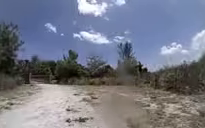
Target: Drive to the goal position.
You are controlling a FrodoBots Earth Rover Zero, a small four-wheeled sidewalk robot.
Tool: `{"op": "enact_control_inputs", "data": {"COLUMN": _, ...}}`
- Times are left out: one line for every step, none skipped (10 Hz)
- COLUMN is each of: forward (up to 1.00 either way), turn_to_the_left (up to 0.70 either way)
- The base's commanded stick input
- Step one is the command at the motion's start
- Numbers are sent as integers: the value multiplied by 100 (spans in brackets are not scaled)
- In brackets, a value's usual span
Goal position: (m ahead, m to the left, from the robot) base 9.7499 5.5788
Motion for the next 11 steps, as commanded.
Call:
{"op": "enact_control_inputs", "data": {"forward": 85, "turn_to_the_left": 34}}
{"op": "enact_control_inputs", "data": {"forward": 85, "turn_to_the_left": 34}}
{"op": "enact_control_inputs", "data": {"forward": 85, "turn_to_the_left": 34}}
{"op": "enact_control_inputs", "data": {"forward": 85, "turn_to_the_left": 21}}
{"op": "enact_control_inputs", "data": {"forward": 85, "turn_to_the_left": 7}}
{"op": "enact_control_inputs", "data": {"forward": 85, "turn_to_the_left": 0}}
{"op": "enact_control_inputs", "data": {"forward": 85, "turn_to_the_left": 0}}
{"op": "enact_control_inputs", "data": {"forward": 85, "turn_to_the_left": 0}}
{"op": "enact_control_inputs", "data": {"forward": 85, "turn_to_the_left": 0}}
{"op": "enact_control_inputs", "data": {"forward": 85, "turn_to_the_left": 0}}
{"op": "enact_control_inputs", "data": {"forward": 85, "turn_to_the_left": 0}}
